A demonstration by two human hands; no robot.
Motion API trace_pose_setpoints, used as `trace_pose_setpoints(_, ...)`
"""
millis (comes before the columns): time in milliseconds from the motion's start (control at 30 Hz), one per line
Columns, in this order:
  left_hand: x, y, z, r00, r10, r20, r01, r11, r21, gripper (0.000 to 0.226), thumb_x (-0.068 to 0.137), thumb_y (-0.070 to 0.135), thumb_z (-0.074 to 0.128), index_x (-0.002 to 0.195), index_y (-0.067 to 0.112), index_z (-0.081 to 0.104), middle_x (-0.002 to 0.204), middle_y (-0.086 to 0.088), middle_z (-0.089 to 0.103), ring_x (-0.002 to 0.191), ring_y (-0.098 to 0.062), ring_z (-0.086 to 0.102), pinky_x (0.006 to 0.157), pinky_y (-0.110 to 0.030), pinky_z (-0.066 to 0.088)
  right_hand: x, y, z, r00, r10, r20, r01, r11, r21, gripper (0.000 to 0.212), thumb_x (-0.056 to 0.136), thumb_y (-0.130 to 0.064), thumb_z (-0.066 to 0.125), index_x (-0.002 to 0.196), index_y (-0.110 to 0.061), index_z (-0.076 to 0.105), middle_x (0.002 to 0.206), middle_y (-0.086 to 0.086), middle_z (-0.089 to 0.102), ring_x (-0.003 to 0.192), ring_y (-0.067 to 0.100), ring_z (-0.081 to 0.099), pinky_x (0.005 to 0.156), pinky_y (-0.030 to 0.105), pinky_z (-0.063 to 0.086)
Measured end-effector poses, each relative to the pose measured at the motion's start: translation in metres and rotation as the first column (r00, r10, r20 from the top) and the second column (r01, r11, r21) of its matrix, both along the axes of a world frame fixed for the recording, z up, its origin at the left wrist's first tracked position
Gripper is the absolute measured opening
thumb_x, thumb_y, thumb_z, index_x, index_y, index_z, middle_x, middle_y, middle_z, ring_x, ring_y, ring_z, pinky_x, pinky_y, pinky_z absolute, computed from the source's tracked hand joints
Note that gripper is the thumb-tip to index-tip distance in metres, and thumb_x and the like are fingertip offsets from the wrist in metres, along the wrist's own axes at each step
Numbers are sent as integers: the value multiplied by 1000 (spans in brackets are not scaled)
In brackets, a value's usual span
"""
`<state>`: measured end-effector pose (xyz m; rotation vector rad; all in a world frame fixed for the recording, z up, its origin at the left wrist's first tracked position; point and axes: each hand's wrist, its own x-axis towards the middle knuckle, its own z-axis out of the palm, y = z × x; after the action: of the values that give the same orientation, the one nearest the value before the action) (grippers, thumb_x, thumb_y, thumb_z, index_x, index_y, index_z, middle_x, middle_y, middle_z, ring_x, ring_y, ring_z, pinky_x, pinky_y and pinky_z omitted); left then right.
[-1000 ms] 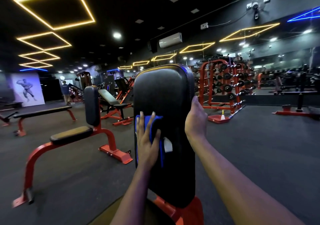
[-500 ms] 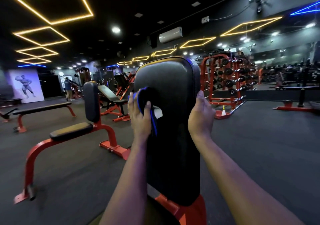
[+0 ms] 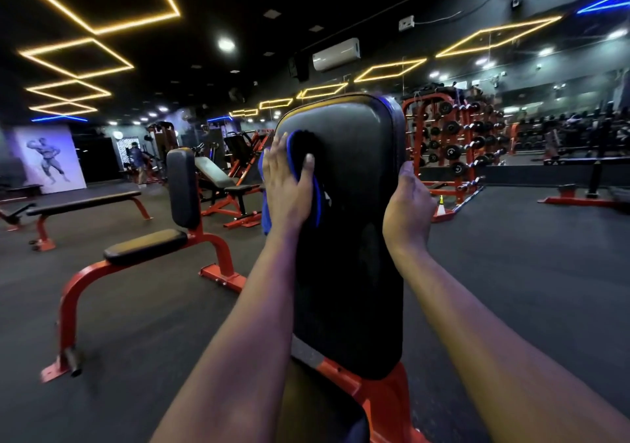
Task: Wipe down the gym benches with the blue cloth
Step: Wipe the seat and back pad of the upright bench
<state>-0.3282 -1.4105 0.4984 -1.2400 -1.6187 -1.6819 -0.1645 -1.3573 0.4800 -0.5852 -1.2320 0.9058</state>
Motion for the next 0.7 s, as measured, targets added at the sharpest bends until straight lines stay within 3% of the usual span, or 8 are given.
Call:
trace_pose_setpoints(133,7,5,-61,995,-5,101,-6,995,102,53,99,35,44,148,15,36,157,-3,30,148,-20,17,122,-34,12,-1,-3,-2,996,-83,23,82,997,7,52,103,-40,37,55,-23,43,47,-8,41,48,8,40,51,34,29)
trace_pose_setpoints(233,7,-8,-130,988,-7,153,-3,998,68,53,96,44,41,146,26,35,157,7,27,149,-14,16,121,-33,14,-2,-9,-7,992,-116,58,114,993,40,49,104,-45,33,61,-23,44,51,-9,41,52,13,44,51,32,30)
trace_pose_setpoints(367,20,-37,-212,959,8,283,1,1000,-32,55,96,49,40,148,32,31,160,6,23,149,-9,13,122,-42,17,0,-17,-18,977,-154,147,145,987,70,50,104,-51,24,83,-18,55,61,-6,48,61,16,50,54,31,34)
trace_pose_setpoints(467,16,-37,-202,949,17,316,3,998,-63,59,99,42,40,153,25,22,163,4,13,150,-8,7,123,-38,11,1,-20,-35,970,-172,174,156,983,99,53,103,-54,21,89,-16,56,61,-6,50,59,12,51,52,28,32)
trace_pose_setpoints(567,6,-21,-134,955,-8,296,6,1000,5,66,102,25,47,156,10,12,164,-5,9,150,-16,7,120,-21,4,2,-21,-52,969,-175,172,158,982,107,57,100,-58,20,85,-16,56,58,-8,49,54,7,49,49,27,31)
trace_pose_setpoints(633,-1,-10,-102,968,-11,251,5,1000,26,65,101,25,47,154,5,17,163,-9,11,150,-17,8,114,-8,0,1,-19,-57,972,-171,164,156,983,99,56,99,-60,21,81,-17,53,57,-9,47,53,7,47,49,28,31)
trace_pose_setpoints(700,-4,-5,-109,974,-21,227,9,999,52,60,99,29,46,151,6,27,162,-11,14,150,-18,9,112,-6,1,-1,-17,-58,975,-163,154,152,985,84,52,101,-58,24,78,-19,50,56,-10,44,52,7,44,49,28,31)
